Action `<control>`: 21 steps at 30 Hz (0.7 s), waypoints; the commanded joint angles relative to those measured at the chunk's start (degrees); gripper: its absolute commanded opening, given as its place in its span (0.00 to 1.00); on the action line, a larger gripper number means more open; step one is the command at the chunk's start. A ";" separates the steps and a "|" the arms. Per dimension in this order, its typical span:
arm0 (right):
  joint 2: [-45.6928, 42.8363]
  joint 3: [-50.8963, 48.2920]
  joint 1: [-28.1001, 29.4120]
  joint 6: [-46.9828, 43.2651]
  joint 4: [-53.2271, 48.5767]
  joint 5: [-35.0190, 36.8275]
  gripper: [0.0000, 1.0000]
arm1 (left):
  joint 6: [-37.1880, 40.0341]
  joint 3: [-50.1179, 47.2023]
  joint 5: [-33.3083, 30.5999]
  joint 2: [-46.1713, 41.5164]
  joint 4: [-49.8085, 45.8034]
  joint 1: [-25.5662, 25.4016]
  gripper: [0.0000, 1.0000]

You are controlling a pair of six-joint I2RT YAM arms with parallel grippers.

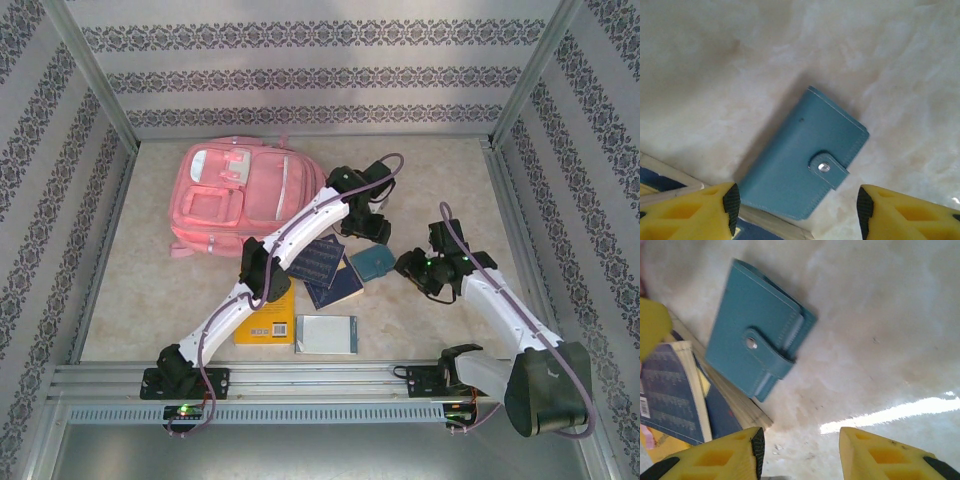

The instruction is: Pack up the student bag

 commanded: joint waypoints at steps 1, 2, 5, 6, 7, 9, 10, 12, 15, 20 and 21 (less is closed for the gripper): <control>-1.75 -1.90 -0.25 1.82 1.02 -1.72 0.45 | 0.31 2.15 -1.69 1.40 2.67 0.21 0.66; -2.03 -2.43 -0.25 2.05 1.02 -1.58 0.45 | 0.12 2.16 -1.42 1.94 2.69 0.30 0.66; -2.48 -3.44 -0.35 2.31 0.99 -1.38 0.45 | -0.35 2.03 -0.23 3.25 2.32 0.30 0.66; -2.69 -3.67 -0.40 2.38 1.10 -1.39 0.45 | -0.48 2.01 0.19 3.60 2.12 0.30 0.67; -2.89 -3.88 -0.43 2.35 1.09 -1.46 0.45 | -0.53 1.91 0.51 3.83 1.97 0.30 0.67; -3.31 -4.24 -0.51 2.31 1.09 -1.73 0.45 | -0.68 1.71 1.70 4.56 2.05 0.29 0.67; -3.47 -4.42 -0.51 2.21 1.02 -1.81 0.45 | -0.92 1.72 2.28 4.88 2.34 0.29 0.67; -3.81 -4.74 -0.52 1.96 0.92 -1.89 0.45 | -1.53 1.46 3.24 5.52 2.91 0.29 0.68; -4.15 -5.12 -0.55 1.78 0.85 -2.08 0.45 | -1.78 1.38 4.17 6.45 2.89 0.21 0.68; -3.98 -5.12 -0.85 1.35 0.63 -1.23 0.47 | -1.99 1.20 6.07 6.48 0.69 -0.25 0.68; -3.77 -5.04 -1.03 1.31 0.65 -0.88 0.47 | -2.13 1.16 6.79 6.42 0.16 -0.61 0.68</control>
